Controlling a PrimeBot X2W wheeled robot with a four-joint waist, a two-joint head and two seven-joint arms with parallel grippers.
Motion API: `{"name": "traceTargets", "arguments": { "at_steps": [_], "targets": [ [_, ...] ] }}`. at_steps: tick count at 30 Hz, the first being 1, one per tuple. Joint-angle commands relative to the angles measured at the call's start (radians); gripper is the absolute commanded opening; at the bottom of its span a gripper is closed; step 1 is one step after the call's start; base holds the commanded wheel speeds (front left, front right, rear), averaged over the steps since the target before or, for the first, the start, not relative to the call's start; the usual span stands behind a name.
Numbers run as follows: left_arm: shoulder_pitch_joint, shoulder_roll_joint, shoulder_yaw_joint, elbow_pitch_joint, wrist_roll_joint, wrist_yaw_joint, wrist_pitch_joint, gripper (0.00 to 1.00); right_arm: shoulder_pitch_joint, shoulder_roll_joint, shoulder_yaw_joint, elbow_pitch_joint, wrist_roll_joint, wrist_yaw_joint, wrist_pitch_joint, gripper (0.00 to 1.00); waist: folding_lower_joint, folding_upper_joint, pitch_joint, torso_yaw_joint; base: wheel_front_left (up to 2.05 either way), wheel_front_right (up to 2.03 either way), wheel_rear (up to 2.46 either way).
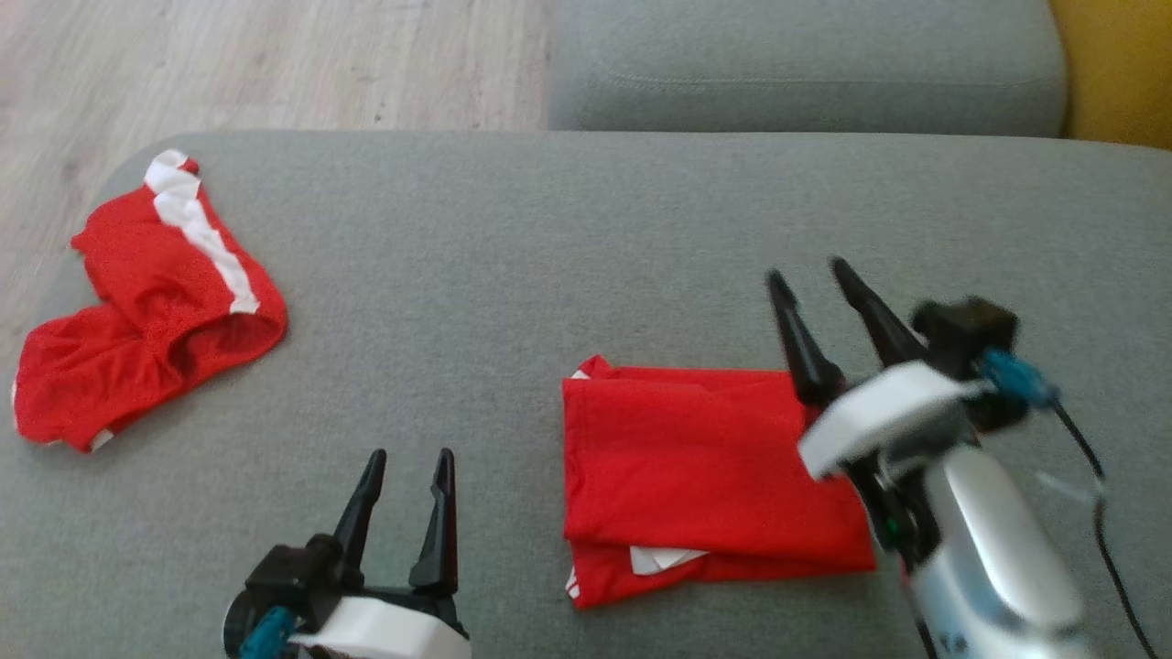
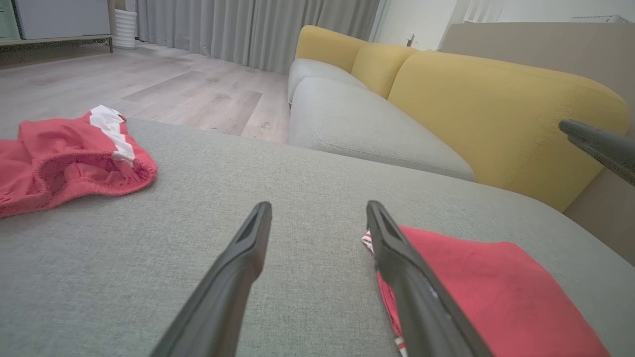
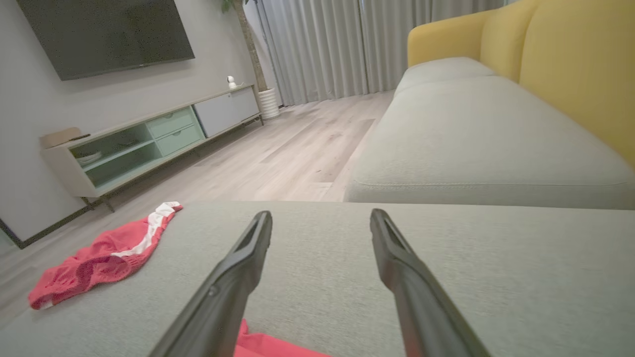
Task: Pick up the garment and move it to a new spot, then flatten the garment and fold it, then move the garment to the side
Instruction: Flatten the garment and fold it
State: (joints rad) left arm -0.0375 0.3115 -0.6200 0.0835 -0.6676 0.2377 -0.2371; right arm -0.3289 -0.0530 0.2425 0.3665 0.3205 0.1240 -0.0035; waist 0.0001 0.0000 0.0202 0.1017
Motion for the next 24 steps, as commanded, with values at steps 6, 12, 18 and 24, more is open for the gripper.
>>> {"name": "traceTargets", "arguments": {
  "at_steps": [6, 12, 18, 24],
  "targets": [
    [-0.039, 0.009, 0.035, 0.0, 0.01, 0.015, -0.001, 1.0, 0.182, 0.003, -0.098, -0.197, -0.177, 0.007, -0.028, 1.0, -0.0001, 0.0, -0.038, -0.038, 0.0, 0.0, 0.0],
    [0.008, 0.021, 0.064, 0.023, 0.002, 0.024, -0.012, 1.0, 0.343, 0.003, -0.176, -0.297, -0.191, 0.007, -0.043, 1.0, -0.0001, 0.0, -0.061, -0.055, 0.0, 0.0, 0.0],
    [0.056, 0.022, 0.093, 0.023, -0.003, 0.03, -0.019, 1.0, 0.422, 0.003, -0.212, -0.315, -0.185, 0.007, -0.064, 1.0, -0.0001, 0.0, -0.078, -0.059, 0.0, 0.0, 0.0],
    [0.099, 0.028, 0.135, 0.011, -0.001, 0.035, -0.023, 1.0, 0.455, 0.003, -0.22, -0.309, -0.167, 0.007, -0.088, 1.0, -0.0001, 0.0, -0.087, -0.062, 0.0, 0.0, 0.0]
  ]
}}
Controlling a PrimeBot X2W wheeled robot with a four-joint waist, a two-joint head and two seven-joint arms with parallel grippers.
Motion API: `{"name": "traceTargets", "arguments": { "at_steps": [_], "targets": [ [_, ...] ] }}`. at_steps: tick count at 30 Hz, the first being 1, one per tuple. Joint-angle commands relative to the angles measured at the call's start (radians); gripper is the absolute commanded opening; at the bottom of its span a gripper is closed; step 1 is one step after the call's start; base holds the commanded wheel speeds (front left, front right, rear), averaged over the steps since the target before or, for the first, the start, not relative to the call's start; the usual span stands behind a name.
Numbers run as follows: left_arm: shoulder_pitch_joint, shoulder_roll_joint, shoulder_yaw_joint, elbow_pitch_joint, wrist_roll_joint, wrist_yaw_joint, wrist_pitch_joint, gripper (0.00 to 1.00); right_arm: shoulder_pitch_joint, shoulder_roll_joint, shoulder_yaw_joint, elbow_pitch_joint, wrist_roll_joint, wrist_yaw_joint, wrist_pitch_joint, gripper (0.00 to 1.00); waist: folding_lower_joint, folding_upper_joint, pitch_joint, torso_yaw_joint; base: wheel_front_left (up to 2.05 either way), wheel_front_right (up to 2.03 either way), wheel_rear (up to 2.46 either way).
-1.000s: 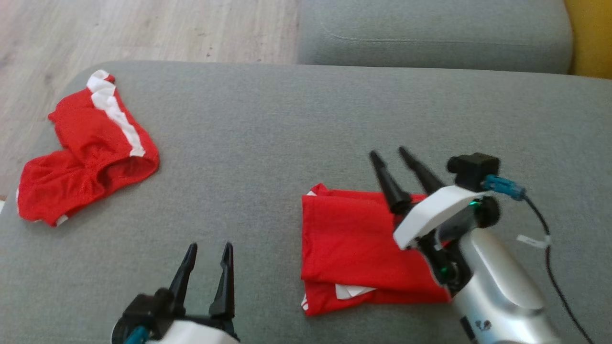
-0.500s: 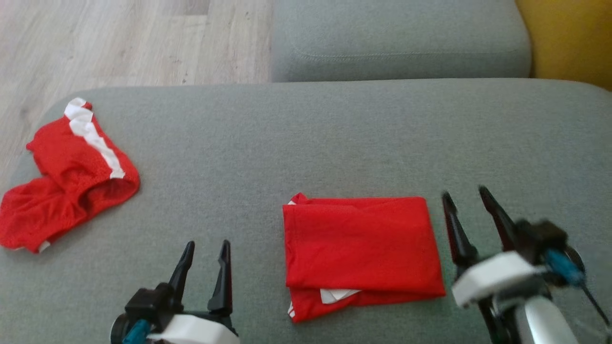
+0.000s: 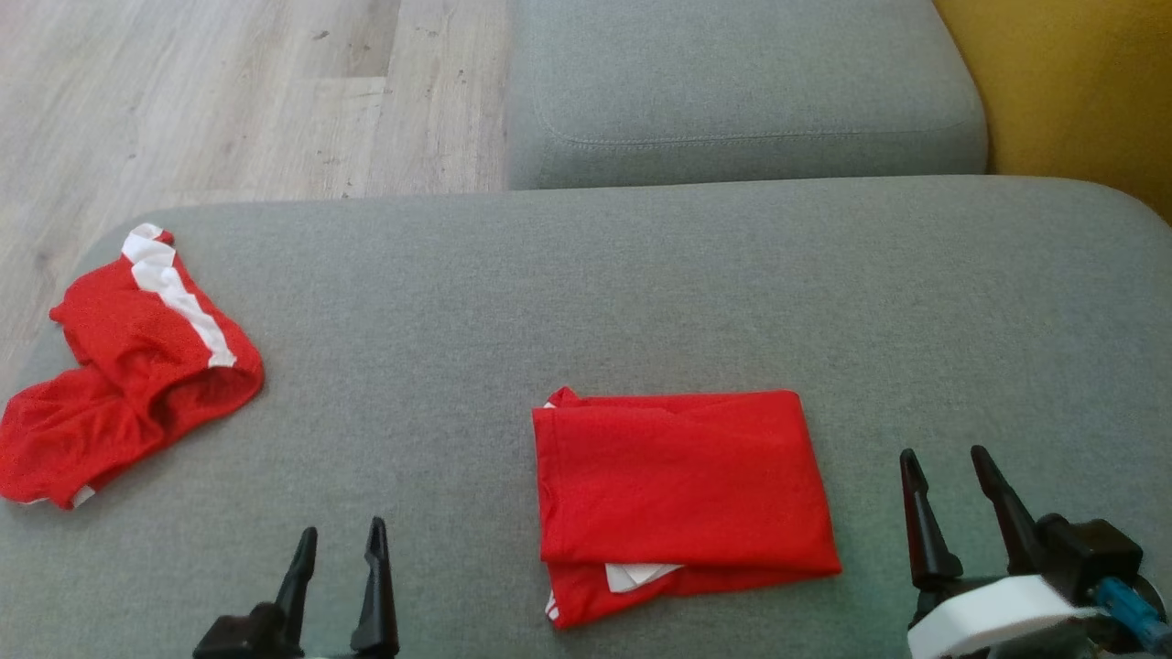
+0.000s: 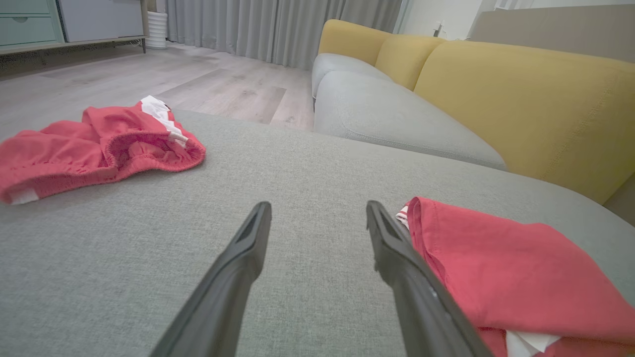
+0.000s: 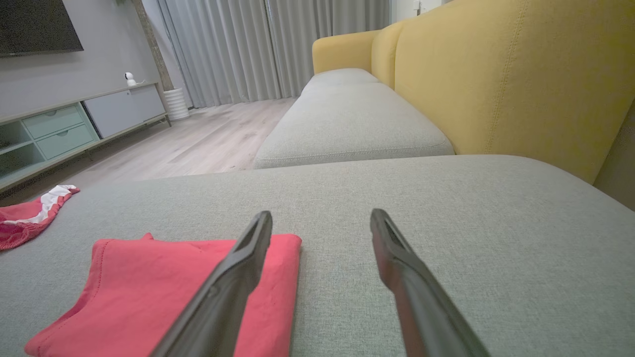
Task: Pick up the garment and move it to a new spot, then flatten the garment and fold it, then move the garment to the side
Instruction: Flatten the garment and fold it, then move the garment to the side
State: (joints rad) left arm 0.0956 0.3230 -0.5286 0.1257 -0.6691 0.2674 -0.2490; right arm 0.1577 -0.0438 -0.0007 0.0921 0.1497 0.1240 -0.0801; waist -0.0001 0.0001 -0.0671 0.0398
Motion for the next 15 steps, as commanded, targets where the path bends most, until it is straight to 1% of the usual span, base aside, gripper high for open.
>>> {"name": "traceTargets", "arguments": {
  "at_steps": [1, 15],
  "targets": [
    [-0.03, 0.018, 0.047, -0.033, 0.001, 0.005, -0.011, 1.0, -0.03, -0.006, 0.025, -0.031, 0.005, 0.007, -0.014, 1.0, 0.0001, -0.0001, -0.001, 0.0, 0.0, 0.0, 0.0],
    [-0.021, 0.021, 0.049, -0.023, 0.012, -0.001, -0.012, 1.0, -0.037, -0.006, 0.035, 0.006, -0.003, 0.007, -0.023, 1.0, 0.0001, -0.0001, -0.004, 0.007, 0.0, 0.0, 0.0]
  ]
}}
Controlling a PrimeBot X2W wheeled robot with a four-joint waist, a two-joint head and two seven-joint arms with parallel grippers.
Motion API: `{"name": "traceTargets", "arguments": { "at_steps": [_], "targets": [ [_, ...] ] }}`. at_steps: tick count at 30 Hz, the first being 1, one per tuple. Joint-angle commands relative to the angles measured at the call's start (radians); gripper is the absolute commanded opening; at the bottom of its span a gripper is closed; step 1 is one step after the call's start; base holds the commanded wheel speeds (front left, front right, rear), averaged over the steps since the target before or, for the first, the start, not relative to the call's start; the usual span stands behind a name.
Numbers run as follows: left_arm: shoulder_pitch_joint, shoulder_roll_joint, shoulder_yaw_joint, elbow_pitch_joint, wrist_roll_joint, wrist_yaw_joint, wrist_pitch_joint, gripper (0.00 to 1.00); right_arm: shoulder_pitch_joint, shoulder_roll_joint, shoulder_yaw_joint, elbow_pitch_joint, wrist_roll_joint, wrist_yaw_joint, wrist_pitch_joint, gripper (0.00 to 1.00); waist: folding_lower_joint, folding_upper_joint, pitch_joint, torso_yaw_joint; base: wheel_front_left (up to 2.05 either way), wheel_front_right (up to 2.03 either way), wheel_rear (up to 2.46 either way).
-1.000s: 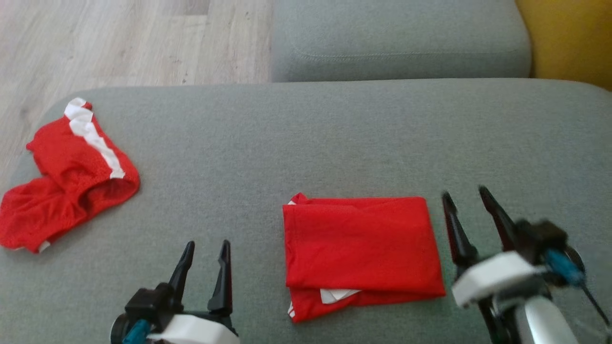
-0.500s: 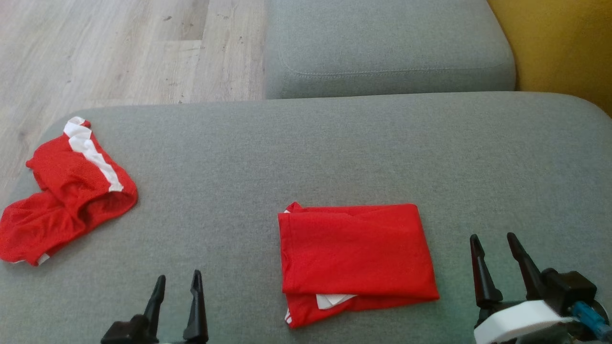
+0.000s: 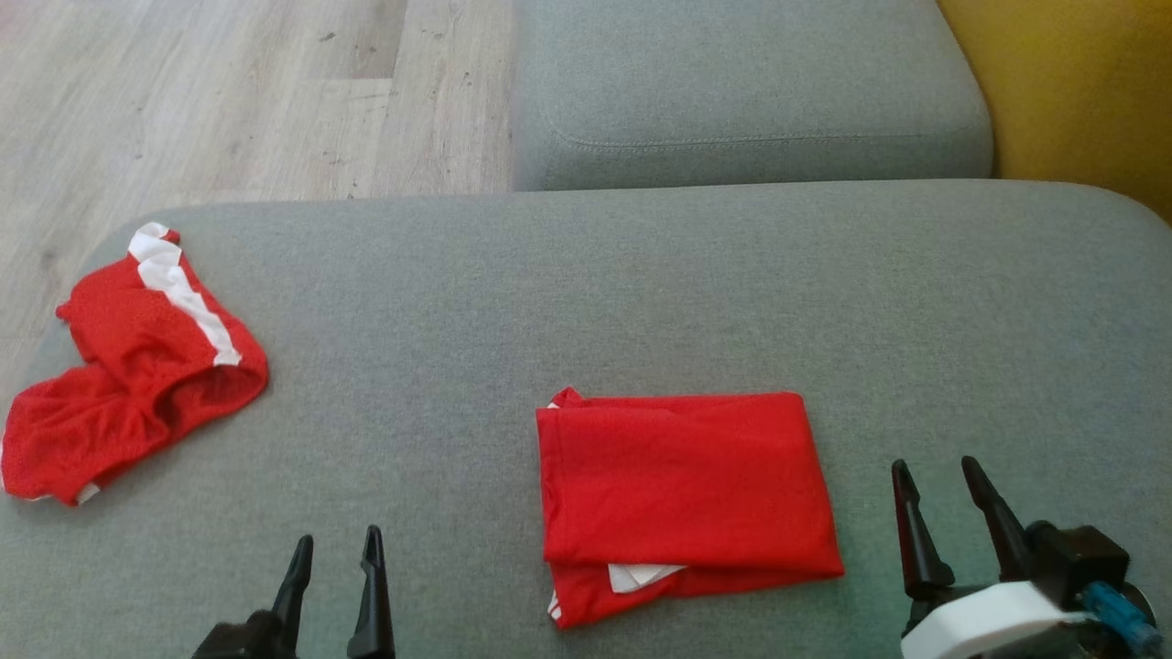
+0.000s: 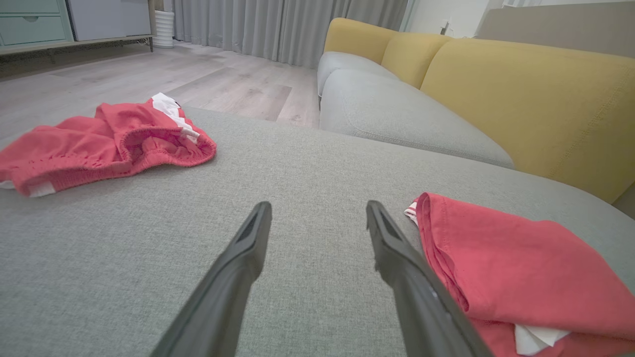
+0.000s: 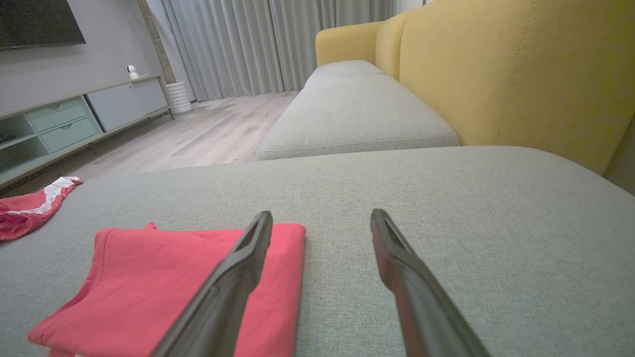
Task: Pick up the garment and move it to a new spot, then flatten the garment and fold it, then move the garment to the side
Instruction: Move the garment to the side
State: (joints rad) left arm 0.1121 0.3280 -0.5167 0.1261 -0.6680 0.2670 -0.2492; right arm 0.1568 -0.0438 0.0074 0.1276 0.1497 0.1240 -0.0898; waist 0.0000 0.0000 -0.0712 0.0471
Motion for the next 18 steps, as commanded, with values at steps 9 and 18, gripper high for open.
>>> {"name": "traceTargets", "arguments": {
  "at_steps": [9, 18],
  "targets": [
    [-0.043, 0.018, 0.028, -0.016, 0.012, -0.001, -0.008, 1.0, -0.045, -0.006, 0.034, -0.019, -0.009, 0.007, -0.002, 1.0, 0.0, 0.0, 0.003, 0.008, 0.0, 0.0, 0.0],
    [-0.066, 0.018, 0.011, -0.02, 0.017, -0.008, 0.004, 1.0, -0.189, -0.006, 0.032, 0.086, -0.051, 0.007, 0.185, 1.0, 0.0, 0.0, 0.022, 0.047, 0.0, 0.0, 0.0]
  ]
}}
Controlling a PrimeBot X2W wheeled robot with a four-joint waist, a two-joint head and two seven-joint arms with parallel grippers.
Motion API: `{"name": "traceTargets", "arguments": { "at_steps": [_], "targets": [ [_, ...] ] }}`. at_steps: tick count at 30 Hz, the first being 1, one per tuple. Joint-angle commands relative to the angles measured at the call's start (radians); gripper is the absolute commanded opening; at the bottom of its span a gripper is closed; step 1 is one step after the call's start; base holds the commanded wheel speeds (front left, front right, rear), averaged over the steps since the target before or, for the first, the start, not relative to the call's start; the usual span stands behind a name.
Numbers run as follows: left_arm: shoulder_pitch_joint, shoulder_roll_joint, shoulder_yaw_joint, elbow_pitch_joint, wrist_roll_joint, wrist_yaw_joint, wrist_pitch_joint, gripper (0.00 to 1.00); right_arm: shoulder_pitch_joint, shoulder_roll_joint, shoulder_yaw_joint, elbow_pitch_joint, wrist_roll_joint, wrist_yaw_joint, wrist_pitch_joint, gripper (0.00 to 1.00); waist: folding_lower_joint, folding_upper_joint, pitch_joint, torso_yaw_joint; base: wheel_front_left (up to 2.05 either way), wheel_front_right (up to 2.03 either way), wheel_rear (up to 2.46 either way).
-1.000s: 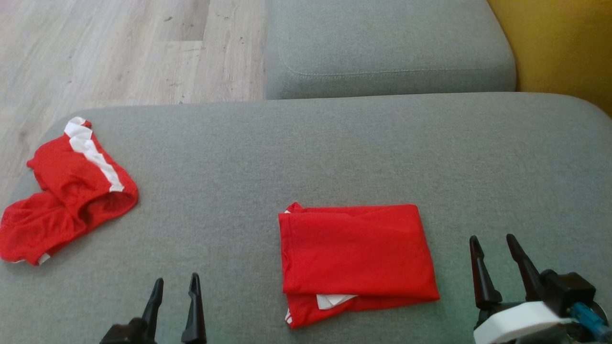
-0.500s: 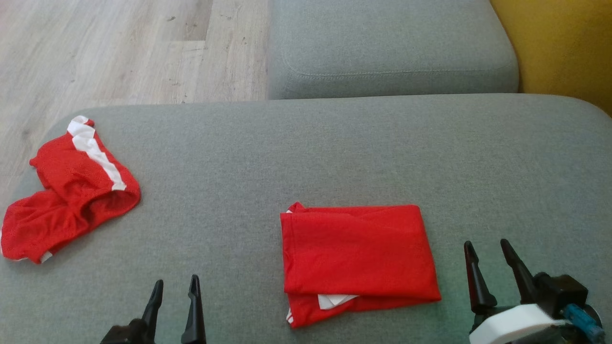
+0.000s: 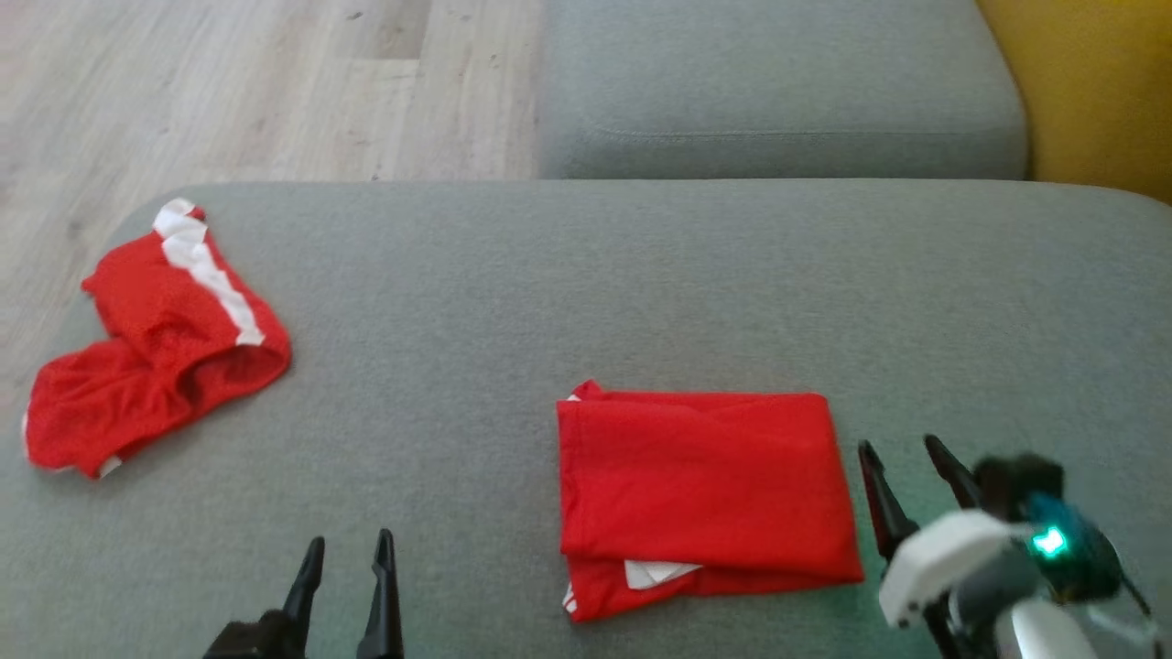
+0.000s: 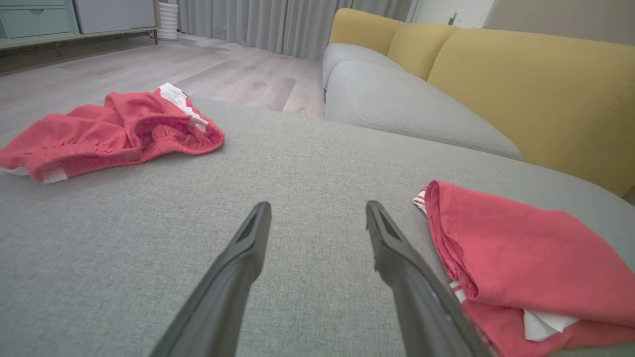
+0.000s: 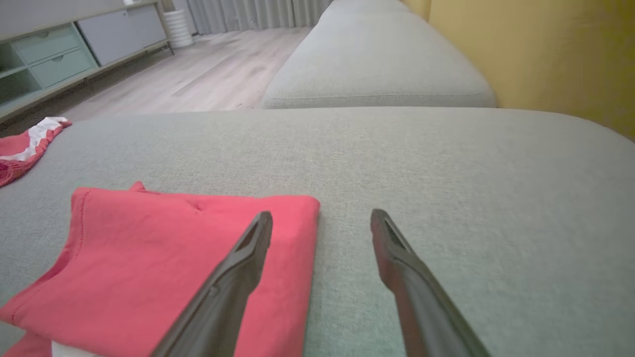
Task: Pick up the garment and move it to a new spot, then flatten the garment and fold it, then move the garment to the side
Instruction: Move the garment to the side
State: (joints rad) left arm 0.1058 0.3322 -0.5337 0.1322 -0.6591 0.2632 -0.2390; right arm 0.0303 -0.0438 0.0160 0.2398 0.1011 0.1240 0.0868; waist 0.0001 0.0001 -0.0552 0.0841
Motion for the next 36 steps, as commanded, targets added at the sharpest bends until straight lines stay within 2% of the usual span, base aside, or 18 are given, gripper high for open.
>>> {"name": "traceTargets", "arguments": {
  "at_steps": [1, 6, 15, 16, 17, 18, 19, 20, 24, 28, 36],
  "targets": [
    [-0.06, 0.013, 0.028, -0.026, 0.008, -0.004, -0.006, 1.0, -0.063, -0.006, 0.024, -0.026, -0.002, 0.007, 0.008, 1.0, -0.0001, -0.0001, 0.007, 0.01, 0.0, 0.0, 0.0],
    [-0.071, 0.005, 0.018, -0.025, 0.009, -0.01, -0.004, 1.0, -0.154, -0.006, -0.003, 0.104, -0.014, 0.007, 0.153, 1.0, -0.0001, -0.0001, 0.037, 0.071, 0.0, 0.0, 0.0],
    [-0.08, -0.004, 0.021, -0.02, 0.007, -0.017, -0.009, 1.0, -0.206, -0.006, -0.026, 0.25, 0.033, 0.007, 0.265, 1.0, -0.0001, -0.0001, 0.094, 0.138, 0.0, 0.0, 0.0],
    [-0.082, -0.006, 0.022, -0.019, 0.007, -0.017, -0.01, 1.0, -0.209, -0.006, -0.025, 0.255, 0.04, 0.007, 0.269, 0.88, -0.0001, -0.0001, 0.098, 0.14, 0.0, 0.0, 0.0],
    [-0.083, -0.007, 0.024, -0.018, 0.007, -0.018, -0.011, 1.0, -0.213, -0.006, -0.022, 0.26, 0.053, 0.007, 0.273, 0.46, -0.0001, -0.0001, 0.102, 0.14, 0.0, 0.0, 0.0],
    [-0.083, -0.009, 0.026, -0.017, 0.008, -0.018, -0.012, 1.0, -0.217, -0.006, -0.019, 0.262, 0.066, 0.007, 0.275, 0.32, -0.0001, -0.0001, 0.105, 0.138, 0.0, 0.0, 0.0],
    [-0.084, -0.011, 0.027, -0.016, 0.008, -0.018, -0.013, 1.0, -0.222, -0.006, -0.015, 0.263, 0.074, 0.007, 0.275, 0.1, -0.0001, -0.0001, 0.109, 0.135, 0.0, 0.0, 0.0],
    [-0.085, -0.013, 0.027, -0.016, 0.008, -0.019, -0.013, 1.0, -0.229, -0.006, -0.011, 0.263, 0.077, 0.007, 0.275, 0.0, -0.0001, -0.0001, 0.112, 0.129, 0.0, 0.0, 0.0],
    [-0.092, -0.019, 0.027, -0.017, 0.012, -0.024, -0.015, 1.0, -0.27, -0.007, -0.025, 0.25, 0.054, 0.007, 0.249, 0.0, -0.0001, -0.0001, 0.131, 0.086, 0.0, 0.0, 0.0],
    [-0.106, -0.023, 0.027, -0.028, 0.02, -0.027, -0.017, 1.0, -0.323, -0.012, -0.054, 0.222, 0.036, 0.007, 0.224, 0.0, -0.0001, -0.0001, 0.157, 0.011, 0.0, 0.0, 0.0],
    [-0.155, -0.017, 0.029, -0.058, 0.043, -0.025, -0.015, 1.0, -0.418, -0.069, -0.1, 0.159, 0.02, 0.007, 0.227, 0.0, -0.0001, -0.0001, 0.235, -0.224, 0.0, 0.0, 0.0]
  ]
}}
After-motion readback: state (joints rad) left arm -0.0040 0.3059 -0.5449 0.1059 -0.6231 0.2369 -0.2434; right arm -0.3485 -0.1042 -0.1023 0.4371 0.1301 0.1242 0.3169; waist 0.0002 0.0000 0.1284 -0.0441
